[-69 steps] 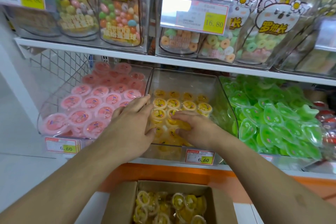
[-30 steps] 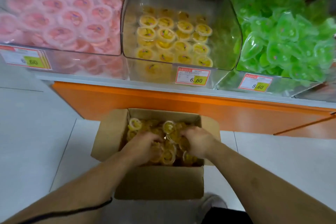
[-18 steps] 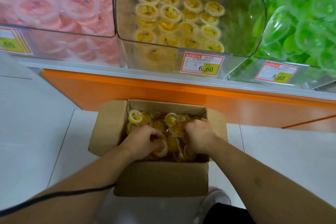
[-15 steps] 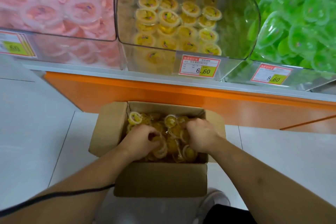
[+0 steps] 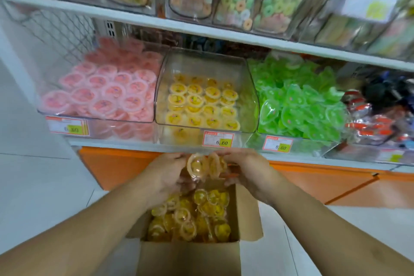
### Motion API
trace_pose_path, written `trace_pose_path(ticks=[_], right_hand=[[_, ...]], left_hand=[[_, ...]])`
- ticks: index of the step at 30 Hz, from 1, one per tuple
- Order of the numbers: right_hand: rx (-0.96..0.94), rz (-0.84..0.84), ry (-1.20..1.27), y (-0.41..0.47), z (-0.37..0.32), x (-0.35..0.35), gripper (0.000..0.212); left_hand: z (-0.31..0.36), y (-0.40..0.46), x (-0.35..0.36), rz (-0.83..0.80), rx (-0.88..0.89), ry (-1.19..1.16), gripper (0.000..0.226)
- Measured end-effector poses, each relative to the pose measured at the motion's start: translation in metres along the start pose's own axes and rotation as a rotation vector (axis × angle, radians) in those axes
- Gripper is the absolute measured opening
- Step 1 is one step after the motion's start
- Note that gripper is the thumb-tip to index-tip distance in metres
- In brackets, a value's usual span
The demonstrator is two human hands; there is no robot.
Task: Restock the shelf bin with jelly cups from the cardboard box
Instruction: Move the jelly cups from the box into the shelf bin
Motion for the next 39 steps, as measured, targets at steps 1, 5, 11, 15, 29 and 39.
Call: trace_pose_path(ticks=[1, 5, 11, 15, 29, 39], right_hand=[[0.019, -0.02, 0.105, -0.01, -0.009, 0.004, 0.029], [0.059, -0.095, 0.366, -0.04, -0.029, 0.017, 0.031], [0.09, -0.148, 0.522, -0.052, -0.041, 0.031, 0.043], [0.027, -0.178, 0.432, -0.046, -0.047, 0.036, 0.035], [-0.261, -0.105, 0.32, -0.015, -0.086, 0.032, 0.024], [-0.441, 0.081, -0.374, -0.034, -0.112, 0.012, 0.043]], left_hand=[[0.011, -0.009, 0.001, -0.026, 0.015, -0.03, 0.019], [0.046, -0.045, -0.002, -0.125, 0.045, -0.146, 0.026], [0.077, -0.067, -0.013, -0.188, 0.081, -0.23, 0.036], [0.087, -0.068, -0.022, -0.164, 0.187, -0.039, 0.026], [0.116, -0.046, -0.024, -0.031, 0.381, 0.418, 0.059], [0.127, -0.042, -0.019, 0.15, 0.494, 0.649, 0.05]])
Point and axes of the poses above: each hand's wrist, its own y-axis towards the middle knuckle, its own x-axis out of the palm, z = x × y, the point moved 4 cm from there along y, towards the middle knuckle, and after that the axes turned 9 degrees about y, right-handed, at the moved point
